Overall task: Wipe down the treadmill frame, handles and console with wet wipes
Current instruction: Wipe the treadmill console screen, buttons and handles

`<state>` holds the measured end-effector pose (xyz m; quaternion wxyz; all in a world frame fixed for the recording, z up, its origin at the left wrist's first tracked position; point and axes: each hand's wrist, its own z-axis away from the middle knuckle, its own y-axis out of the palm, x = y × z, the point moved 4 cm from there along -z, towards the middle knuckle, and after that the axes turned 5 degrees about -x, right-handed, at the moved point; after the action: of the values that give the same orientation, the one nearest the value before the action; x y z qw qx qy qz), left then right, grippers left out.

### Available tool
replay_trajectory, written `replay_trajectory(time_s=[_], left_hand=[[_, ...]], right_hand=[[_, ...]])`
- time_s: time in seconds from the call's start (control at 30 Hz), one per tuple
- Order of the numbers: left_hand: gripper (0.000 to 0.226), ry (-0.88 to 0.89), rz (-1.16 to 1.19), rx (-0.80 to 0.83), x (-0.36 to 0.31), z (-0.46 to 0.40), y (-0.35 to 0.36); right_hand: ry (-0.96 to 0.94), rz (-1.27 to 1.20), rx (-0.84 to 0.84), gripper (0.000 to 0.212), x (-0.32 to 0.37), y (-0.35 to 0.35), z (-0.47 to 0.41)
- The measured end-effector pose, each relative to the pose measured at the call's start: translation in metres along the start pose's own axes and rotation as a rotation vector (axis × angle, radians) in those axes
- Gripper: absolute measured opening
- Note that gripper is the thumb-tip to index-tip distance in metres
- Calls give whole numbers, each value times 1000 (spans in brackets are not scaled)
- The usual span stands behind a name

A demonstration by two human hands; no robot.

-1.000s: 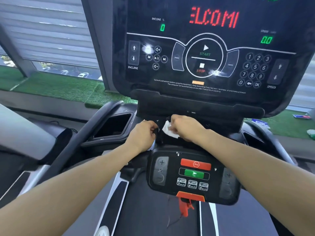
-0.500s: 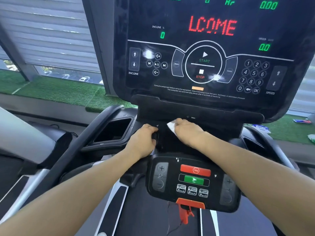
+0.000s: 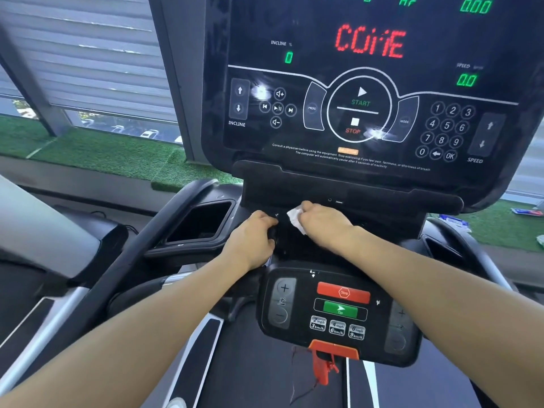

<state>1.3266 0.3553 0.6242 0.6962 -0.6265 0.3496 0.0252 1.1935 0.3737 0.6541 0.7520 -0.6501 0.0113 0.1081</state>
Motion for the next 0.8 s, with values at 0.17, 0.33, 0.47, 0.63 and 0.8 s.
replay_trajectory(time_s=[0.17,0.33,0.47,0.63,0.8], left_hand=[[48,-4,14,0,1,-1,0],[46,-60,68,-68,6,0,-6],[50,-47,-12,-127,21,1,-14],[53,-137,-9,-87,46,2,-14],[54,-151,18,-44,48,2,-9]], right_hand=[[28,-55,-38,20,13,-9,0],[198,-204,-80,25,6,-12,1],[73,-66,-200,24,23,-17,-6],[-124,-15,1,41,33,1,-16],[-139,-95,15,57,35,-5,-29]])
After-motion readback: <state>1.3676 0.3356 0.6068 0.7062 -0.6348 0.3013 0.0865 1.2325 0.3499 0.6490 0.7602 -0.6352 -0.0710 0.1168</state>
